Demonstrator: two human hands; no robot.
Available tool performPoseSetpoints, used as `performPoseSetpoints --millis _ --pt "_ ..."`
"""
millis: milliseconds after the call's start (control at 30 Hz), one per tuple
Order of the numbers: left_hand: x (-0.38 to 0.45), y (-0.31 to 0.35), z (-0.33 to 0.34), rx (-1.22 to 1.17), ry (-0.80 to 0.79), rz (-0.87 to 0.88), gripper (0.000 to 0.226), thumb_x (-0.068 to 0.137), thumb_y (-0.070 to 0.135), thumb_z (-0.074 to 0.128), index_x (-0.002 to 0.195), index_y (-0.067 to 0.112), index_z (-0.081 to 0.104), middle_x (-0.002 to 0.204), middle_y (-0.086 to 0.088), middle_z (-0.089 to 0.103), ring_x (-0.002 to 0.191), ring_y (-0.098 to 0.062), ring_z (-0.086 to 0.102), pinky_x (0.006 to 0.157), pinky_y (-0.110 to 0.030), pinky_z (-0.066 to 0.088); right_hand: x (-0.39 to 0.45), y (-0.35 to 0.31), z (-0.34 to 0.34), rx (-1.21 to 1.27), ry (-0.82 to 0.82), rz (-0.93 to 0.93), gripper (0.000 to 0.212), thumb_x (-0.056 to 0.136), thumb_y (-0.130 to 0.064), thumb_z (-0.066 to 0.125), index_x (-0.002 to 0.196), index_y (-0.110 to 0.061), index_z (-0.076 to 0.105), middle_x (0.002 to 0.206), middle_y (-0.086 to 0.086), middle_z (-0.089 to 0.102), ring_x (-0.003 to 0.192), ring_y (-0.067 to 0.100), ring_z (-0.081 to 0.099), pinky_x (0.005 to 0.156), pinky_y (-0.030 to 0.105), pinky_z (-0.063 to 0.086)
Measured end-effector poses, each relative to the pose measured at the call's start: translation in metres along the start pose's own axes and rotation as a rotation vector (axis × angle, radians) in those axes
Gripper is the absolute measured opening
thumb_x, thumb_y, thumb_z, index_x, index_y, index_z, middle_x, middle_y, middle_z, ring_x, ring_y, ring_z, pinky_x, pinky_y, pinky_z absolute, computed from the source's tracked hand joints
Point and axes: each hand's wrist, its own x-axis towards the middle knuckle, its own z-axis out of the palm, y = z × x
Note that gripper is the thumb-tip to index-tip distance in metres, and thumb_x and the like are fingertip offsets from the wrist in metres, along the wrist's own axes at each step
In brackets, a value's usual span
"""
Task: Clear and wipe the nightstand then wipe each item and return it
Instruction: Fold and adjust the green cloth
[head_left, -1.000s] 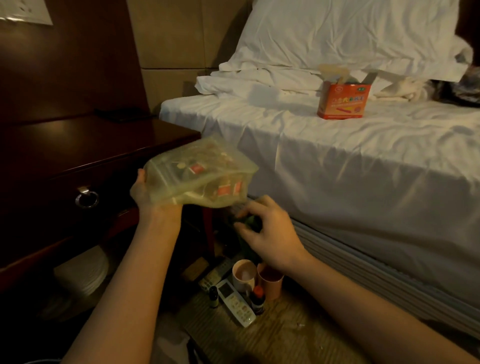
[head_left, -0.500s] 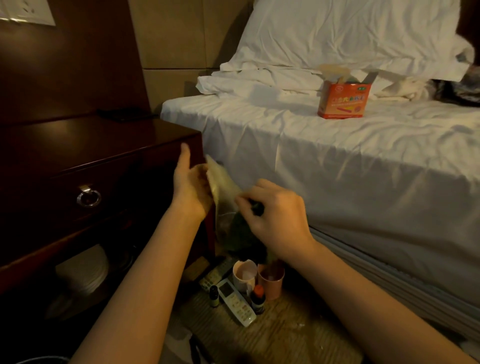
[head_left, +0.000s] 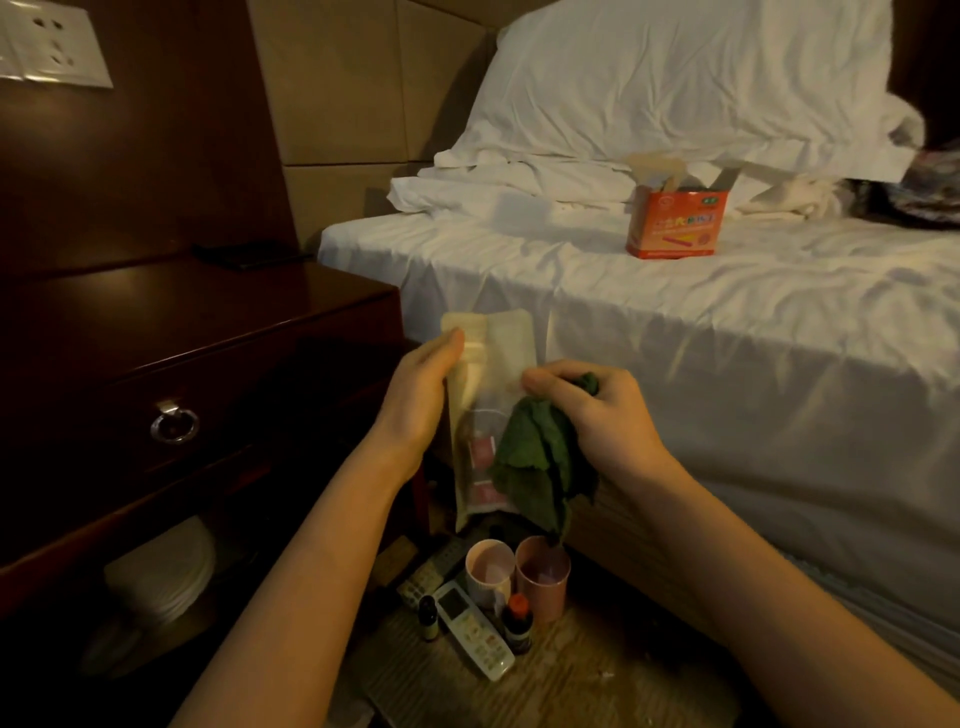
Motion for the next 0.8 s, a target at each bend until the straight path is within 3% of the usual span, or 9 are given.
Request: performPoseSetpoints --millis 100,200,300,400,467,533,600,667,800 --pt "0.004 -0.001 -0.008 -0.089 -0.033 0.056 0.028 0.084 0.025 0.052 0.110 0.020 0.063 0.113 -0.006 0.063 0.104 -0.017 0.060 0.085 -0.024 0.046 0.004 -0.005 -0.010 0.226 -0.095 0.128 0.018 0.081 -0.008 0.066 0.064 -0.008 0.068 0.056 0.002 0.063 0.052 0.013 0.061 0.051 0.020 0.049" --pt "0.006 -0.007 -0.015 -0.133 -0.276 0.115 0.045 0.072 0.032 0.056 0.117 0.032 0.062 0.137 -0.001 0.053 0.127 -0.015 0.048 0.105 -0.030 0.037 0.006 -0.009 -0.024 0.297 -0.261 0.177 0.017 0.071 -0.015 0.064 0.055 -0.016 0.070 0.056 0.001 0.063 0.051 0.014 0.061 0.052 0.020 0.050" --pt "0.005 -0.008 -0.011 -0.116 -0.368 0.118 0.028 0.076 0.024 0.055 0.095 0.023 0.075 0.108 0.007 0.070 0.108 -0.006 0.060 0.098 -0.023 0.042 0.008 -0.009 -0.036 0.301 -0.320 0.210 0.021 0.071 -0.016 0.060 0.052 -0.016 0.070 0.053 -0.001 0.062 0.048 0.011 0.059 0.050 0.017 0.048" --pt "0.006 -0.014 -0.010 0.028 -0.362 0.147 0.025 0.080 0.021 0.051 0.092 0.014 0.071 0.093 0.010 0.066 0.095 -0.003 0.059 0.089 -0.018 0.042 0.009 -0.002 -0.043 0.197 -0.226 0.273 0.015 0.076 -0.015 0.065 0.061 -0.012 0.070 0.055 0.001 0.064 0.048 0.011 0.060 0.050 0.018 0.048" --pt "0.005 -0.019 -0.008 0.145 -0.357 0.154 0.024 0.080 0.026 0.053 0.093 0.009 0.064 0.095 0.005 0.055 0.093 0.001 0.055 0.086 -0.015 0.041 0.011 0.008 -0.048 -0.198 -0.044 0.196 0.017 0.086 -0.019 0.065 0.071 -0.013 0.070 0.059 -0.002 0.065 0.056 0.008 0.061 0.054 0.021 0.045" --pt "0.007 -0.023 -0.007 0.321 -0.311 0.181 0.021 0.081 0.035 0.051 0.087 0.020 0.064 0.097 0.010 0.050 0.097 0.001 0.049 0.092 -0.017 0.037 0.010 0.010 -0.050 -0.536 0.243 0.064 0.022 0.090 -0.031 0.061 0.078 -0.015 0.069 0.067 -0.001 0.063 0.065 0.010 0.059 0.056 0.024 0.039" --pt "0.009 -0.025 -0.006 0.443 -0.249 0.203 0.018 0.084 0.041 0.047 0.086 0.032 0.062 0.095 0.016 0.048 0.102 -0.007 0.043 0.099 -0.027 0.032 0.003 0.006 -0.043 -0.419 0.438 0.001 0.026 0.091 -0.037 0.059 0.080 -0.014 0.063 0.070 0.002 0.059 0.066 0.012 0.056 0.054 0.025 0.038" --pt "0.009 -0.021 -0.003 0.366 -0.177 0.191 0.014 0.090 0.037 0.047 0.088 0.034 0.060 0.092 0.016 0.048 0.099 -0.007 0.043 0.099 -0.030 0.032 -0.006 0.003 -0.030 -0.271 0.442 -0.083 0.023 0.087 -0.041 0.061 0.084 -0.018 0.059 0.081 0.002 0.059 0.075 0.011 0.057 0.063 0.026 0.043" --pt "0.005 -0.016 0.009 0.323 -0.030 0.300 0.025 0.099 0.013 0.043 0.085 0.025 0.059 0.089 0.011 0.048 0.091 -0.003 0.042 0.085 -0.012 0.033 -0.030 0.010 0.004 -0.354 0.149 -0.219 0.030 0.078 -0.042 0.053 0.103 -0.026 0.049 0.105 -0.004 0.045 0.098 -0.001 0.045 0.084 0.010 0.036"
